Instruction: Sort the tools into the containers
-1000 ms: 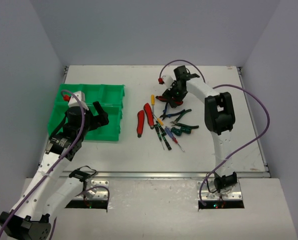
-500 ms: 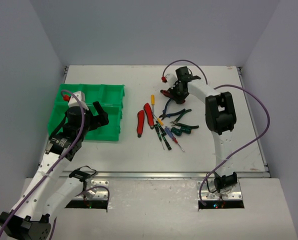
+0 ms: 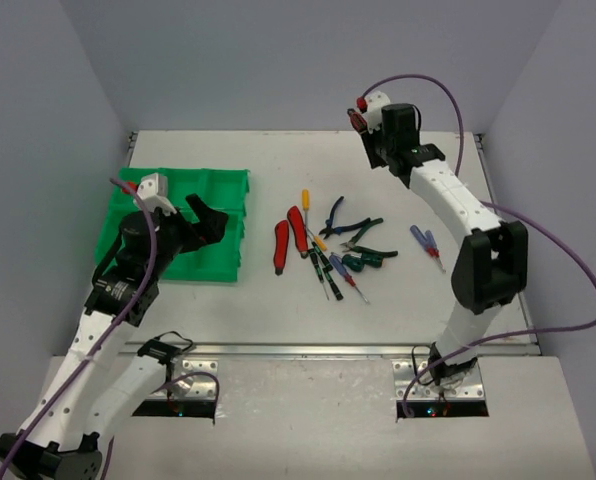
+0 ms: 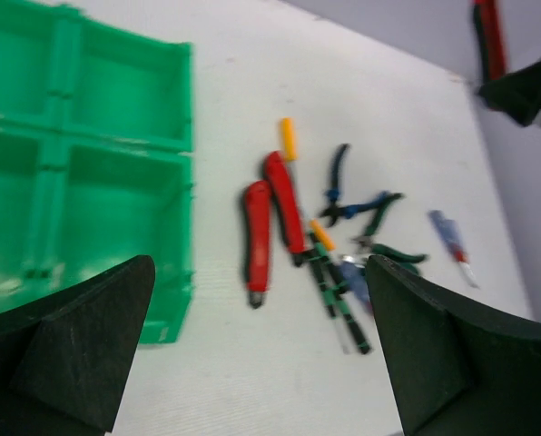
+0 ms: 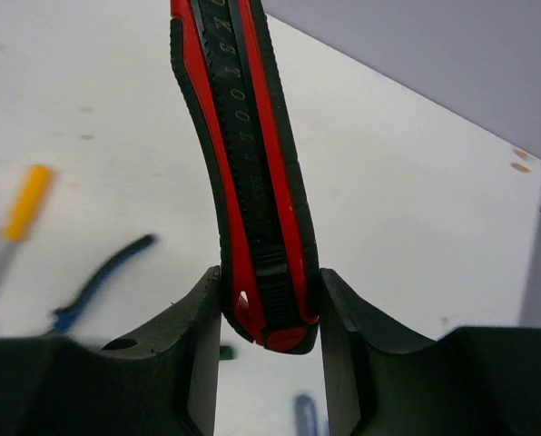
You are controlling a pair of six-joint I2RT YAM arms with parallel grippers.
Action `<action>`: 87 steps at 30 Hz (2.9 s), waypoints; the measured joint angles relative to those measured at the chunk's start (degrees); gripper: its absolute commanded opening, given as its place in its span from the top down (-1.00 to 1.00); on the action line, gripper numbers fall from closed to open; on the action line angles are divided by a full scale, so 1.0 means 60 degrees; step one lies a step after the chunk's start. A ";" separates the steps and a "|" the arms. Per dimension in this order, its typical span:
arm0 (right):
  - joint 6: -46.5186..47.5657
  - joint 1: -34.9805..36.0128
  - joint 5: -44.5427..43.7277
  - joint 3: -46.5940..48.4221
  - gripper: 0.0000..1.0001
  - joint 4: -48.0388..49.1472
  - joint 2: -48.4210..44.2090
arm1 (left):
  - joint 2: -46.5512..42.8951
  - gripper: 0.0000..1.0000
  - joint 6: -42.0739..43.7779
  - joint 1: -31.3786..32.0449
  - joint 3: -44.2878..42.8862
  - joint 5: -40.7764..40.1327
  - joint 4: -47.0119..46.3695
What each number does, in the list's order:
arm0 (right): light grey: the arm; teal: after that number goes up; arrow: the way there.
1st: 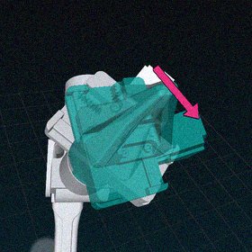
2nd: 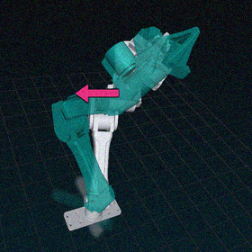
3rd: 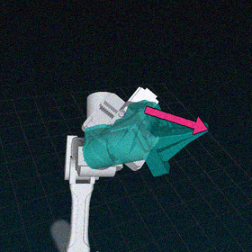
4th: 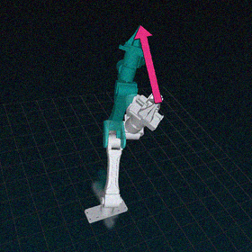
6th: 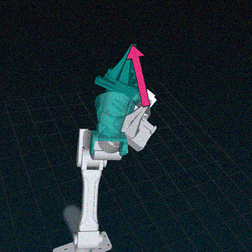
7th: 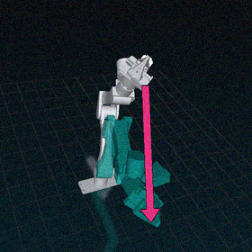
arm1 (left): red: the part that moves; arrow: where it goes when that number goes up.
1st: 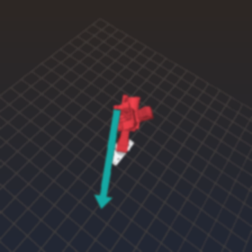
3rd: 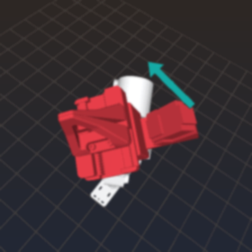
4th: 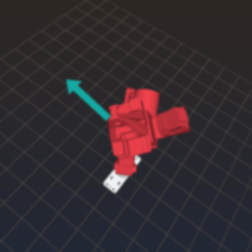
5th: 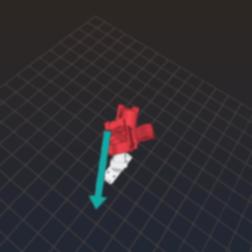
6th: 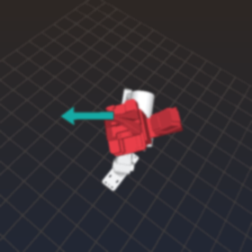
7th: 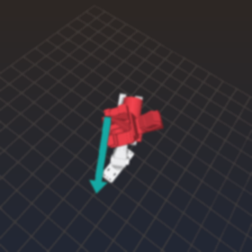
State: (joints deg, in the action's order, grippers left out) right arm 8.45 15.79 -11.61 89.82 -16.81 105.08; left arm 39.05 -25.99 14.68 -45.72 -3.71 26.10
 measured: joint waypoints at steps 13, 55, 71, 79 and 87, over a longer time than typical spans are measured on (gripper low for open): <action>-0.4788 0.2816 0.5355 -0.3224 1.00 0.1526 -0.4357 | 0.2604 -0.89 -0.2703 0.0046 0.0110 0.5221 -0.7389; -0.5713 0.2322 0.3681 -0.6214 -0.98 0.1423 -0.6162 | 0.8634 1.00 0.1151 -0.1819 -0.7483 -0.5764 -0.0005; -0.5399 0.2317 0.3920 -0.6757 -0.98 0.1227 -0.7221 | 1.0518 1.00 0.3934 -0.3927 -0.6633 -0.6171 -0.3487; -0.5403 0.2317 0.4196 -0.6757 -0.98 0.1220 -0.6914 | 1.1597 0.99 0.3703 -0.4005 -0.6633 -0.5554 -0.3842; -0.5780 0.2374 0.4319 -0.6705 -0.98 0.1321 -0.6359 | 1.2130 0.14 0.3109 -0.4298 -0.6638 -0.5589 -0.3272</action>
State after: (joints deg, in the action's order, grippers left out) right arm -26.23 30.03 14.31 49.59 -8.89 66.93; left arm 111.83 -7.34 -11.11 -85.55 -37.24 6.46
